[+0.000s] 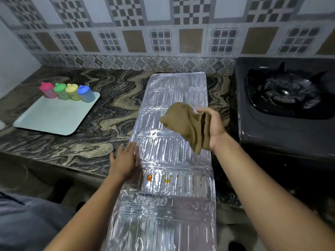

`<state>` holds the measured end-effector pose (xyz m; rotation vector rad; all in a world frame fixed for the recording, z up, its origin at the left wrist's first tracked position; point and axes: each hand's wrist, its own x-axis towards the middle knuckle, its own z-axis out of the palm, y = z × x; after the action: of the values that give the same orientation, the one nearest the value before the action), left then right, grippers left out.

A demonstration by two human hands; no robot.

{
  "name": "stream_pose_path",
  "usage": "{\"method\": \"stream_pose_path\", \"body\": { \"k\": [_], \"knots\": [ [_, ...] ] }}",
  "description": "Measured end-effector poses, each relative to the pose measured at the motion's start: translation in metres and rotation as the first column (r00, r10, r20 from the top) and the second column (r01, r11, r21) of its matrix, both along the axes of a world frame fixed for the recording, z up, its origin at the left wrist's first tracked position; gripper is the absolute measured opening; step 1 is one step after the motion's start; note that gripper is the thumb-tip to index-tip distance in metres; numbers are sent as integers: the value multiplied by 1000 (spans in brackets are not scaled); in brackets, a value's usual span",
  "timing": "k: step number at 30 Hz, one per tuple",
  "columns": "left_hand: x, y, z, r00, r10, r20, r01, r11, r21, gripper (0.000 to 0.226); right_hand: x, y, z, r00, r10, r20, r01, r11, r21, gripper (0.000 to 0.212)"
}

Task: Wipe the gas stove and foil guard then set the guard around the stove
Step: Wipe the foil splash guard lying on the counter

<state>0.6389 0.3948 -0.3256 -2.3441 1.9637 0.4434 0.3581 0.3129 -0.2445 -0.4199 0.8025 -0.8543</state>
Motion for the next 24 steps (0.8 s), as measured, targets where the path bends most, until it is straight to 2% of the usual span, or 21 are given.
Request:
{"method": "stream_pose_path", "body": {
  "k": [2,4,7,9,12,14,15,17,19,21,22,24],
  "knots": [
    [5,15,8,1000,-2,-15,-1,991,-133,44,8,26,-12,992,-67,108,61,997,57,26],
    [11,33,17,999,14,-42,-22,978,-207,30,19,46,-20,986,-85,142,71,993,97,28],
    [21,58,24,984,174,-29,-176,970,-170,22,34,67,-20,986,-51,158,35,994,105,35],
    [31,73,23,933,360,0,-359,932,-56,32,46,75,-16,991,-14,136,3,997,82,34],
    [44,90,13,871,492,-14,-484,861,153,57,70,82,-4,999,50,-12,-51,999,-12,31],
    [48,95,4,881,463,-94,-433,872,229,49,89,86,-2,972,58,-226,-104,975,-197,30],
    [48,96,1,895,425,-138,-386,891,239,42,97,89,-2,938,47,-344,-168,929,-330,36],
    [46,95,-5,903,390,-182,-350,911,219,37,117,96,-10,818,-5,-575,-381,744,-550,51],
    [42,96,-8,891,396,-224,-369,917,153,36,133,105,-29,627,-109,-771,-589,582,-561,56],
    [37,98,-7,882,398,-253,-387,917,93,29,149,117,-57,412,-225,-883,-774,425,-470,55],
    [36,99,-8,879,392,-272,-388,919,68,27,156,124,-69,296,-283,-912,-855,347,-385,51],
    [36,101,-12,875,373,-308,-383,923,28,26,166,137,-92,77,-311,-947,-956,248,-159,61]
  ]
}}
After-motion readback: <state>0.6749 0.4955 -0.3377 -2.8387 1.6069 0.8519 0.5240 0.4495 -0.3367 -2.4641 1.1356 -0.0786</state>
